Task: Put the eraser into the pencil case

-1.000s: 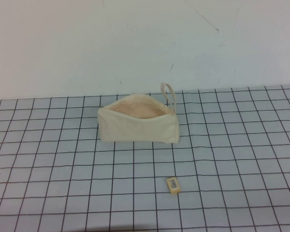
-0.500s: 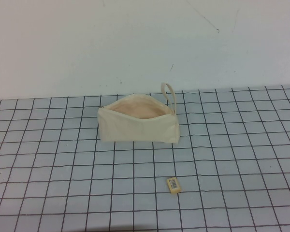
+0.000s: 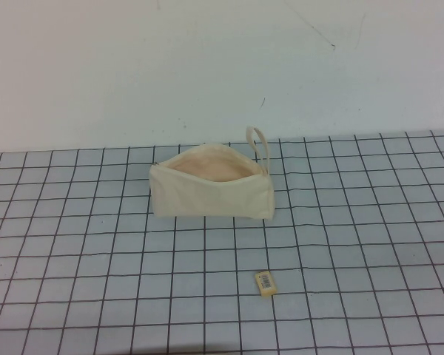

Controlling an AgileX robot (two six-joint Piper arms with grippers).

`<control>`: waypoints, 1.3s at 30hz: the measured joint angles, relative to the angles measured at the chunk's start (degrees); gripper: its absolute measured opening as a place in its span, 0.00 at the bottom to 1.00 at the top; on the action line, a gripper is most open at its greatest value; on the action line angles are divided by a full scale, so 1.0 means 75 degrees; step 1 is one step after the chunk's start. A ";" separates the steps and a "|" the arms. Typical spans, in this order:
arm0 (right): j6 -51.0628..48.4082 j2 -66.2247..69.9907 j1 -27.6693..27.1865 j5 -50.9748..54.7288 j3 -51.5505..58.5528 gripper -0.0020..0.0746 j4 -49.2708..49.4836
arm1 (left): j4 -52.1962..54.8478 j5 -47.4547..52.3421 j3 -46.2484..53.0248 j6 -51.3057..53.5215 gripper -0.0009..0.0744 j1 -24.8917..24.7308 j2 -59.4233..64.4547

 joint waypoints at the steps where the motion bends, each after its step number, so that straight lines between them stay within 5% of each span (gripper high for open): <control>1: -0.0118 0.0310 0.0000 0.0098 -0.0019 0.02 0.0115 | 0.0000 0.0000 0.0000 0.0000 0.01 0.0000 0.0000; 6: -0.0647 0.1615 0.0000 0.0290 -0.0069 0.02 0.1171 | 0.0000 0.0000 0.0000 0.0000 0.01 0.0000 0.0000; 10: -0.2640 0.3165 0.0000 0.0980 -0.0616 0.02 0.2662 | 0.0000 0.0000 0.0000 0.0000 0.01 0.0000 0.0000; 16: -0.3761 0.4979 0.0363 0.1185 -0.1888 0.03 0.2941 | 0.0000 0.0000 0.0000 0.0000 0.01 0.0000 0.0000; 23: -0.4076 0.7087 0.2686 0.0968 -0.3576 0.03 0.2636 | 0.0000 0.0000 0.0000 0.0000 0.01 0.0000 0.0000; 31: -0.2632 0.9420 0.4739 0.1131 -0.5501 0.03 0.0774 | 0.0000 0.0000 0.0000 0.0000 0.01 0.0000 0.0000; 35: -0.2400 1.0329 0.5043 0.1402 -0.6219 0.18 0.0412 | 0.0000 0.0000 0.0000 0.0000 0.01 0.0000 0.0000; 39: -0.2177 1.1098 0.5096 0.1516 -0.6718 0.48 0.0279 | 0.0000 0.0000 0.0000 0.0000 0.01 0.0000 0.0000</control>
